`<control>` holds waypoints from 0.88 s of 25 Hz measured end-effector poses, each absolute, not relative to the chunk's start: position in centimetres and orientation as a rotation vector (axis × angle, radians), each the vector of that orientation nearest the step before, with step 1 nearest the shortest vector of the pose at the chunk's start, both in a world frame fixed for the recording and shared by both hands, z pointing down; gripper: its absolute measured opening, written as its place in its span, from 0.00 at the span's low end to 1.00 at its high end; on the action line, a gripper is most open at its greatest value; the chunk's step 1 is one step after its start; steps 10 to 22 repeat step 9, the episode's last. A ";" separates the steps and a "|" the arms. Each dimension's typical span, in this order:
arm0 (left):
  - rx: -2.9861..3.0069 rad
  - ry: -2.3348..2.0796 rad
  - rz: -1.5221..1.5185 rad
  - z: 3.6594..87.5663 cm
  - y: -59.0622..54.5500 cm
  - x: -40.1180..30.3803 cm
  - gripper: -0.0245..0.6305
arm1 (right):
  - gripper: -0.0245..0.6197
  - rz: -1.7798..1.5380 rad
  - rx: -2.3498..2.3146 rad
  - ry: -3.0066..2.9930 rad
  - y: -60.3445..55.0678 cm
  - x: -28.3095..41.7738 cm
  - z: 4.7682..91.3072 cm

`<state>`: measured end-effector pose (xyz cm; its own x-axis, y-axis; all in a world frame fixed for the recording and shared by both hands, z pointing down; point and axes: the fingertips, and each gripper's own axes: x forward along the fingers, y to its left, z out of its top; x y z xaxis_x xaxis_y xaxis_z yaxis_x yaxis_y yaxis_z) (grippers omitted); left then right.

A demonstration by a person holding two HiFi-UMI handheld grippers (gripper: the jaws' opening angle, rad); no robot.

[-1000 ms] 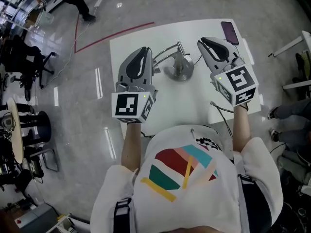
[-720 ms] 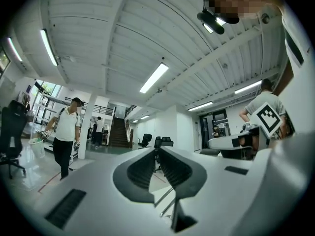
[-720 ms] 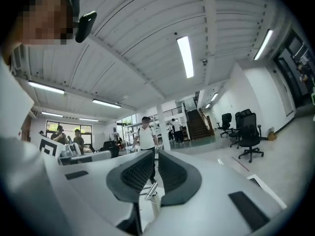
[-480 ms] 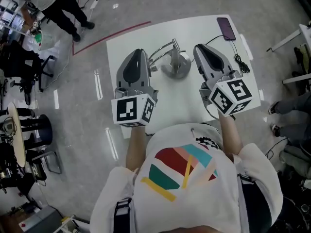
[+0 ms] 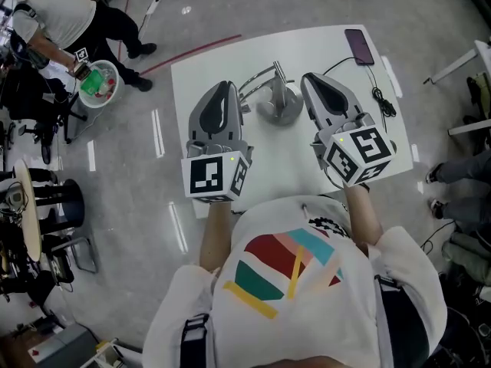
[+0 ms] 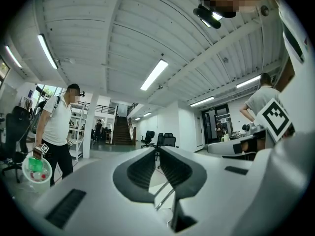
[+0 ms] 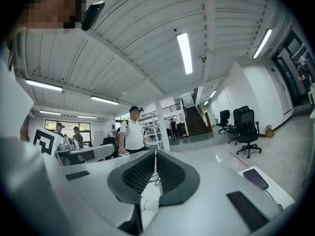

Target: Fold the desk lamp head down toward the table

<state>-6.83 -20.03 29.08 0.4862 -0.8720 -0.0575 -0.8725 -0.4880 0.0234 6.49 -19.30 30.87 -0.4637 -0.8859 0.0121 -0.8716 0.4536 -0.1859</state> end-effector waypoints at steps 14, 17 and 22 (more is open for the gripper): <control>-2.729 1.565 0.065 29.5 -19.7 -6.5 0.13 | 0.06 -0.235 -1.604 2.630 -19.0 6.7 31.2; -2.729 1.565 0.065 29.5 -19.7 -6.5 0.13 | 0.06 -0.235 -1.604 2.630 -19.0 6.7 31.2; -2.729 1.565 0.065 29.5 -19.7 -6.5 0.13 | 0.06 -0.235 -1.604 2.630 -19.0 6.7 31.2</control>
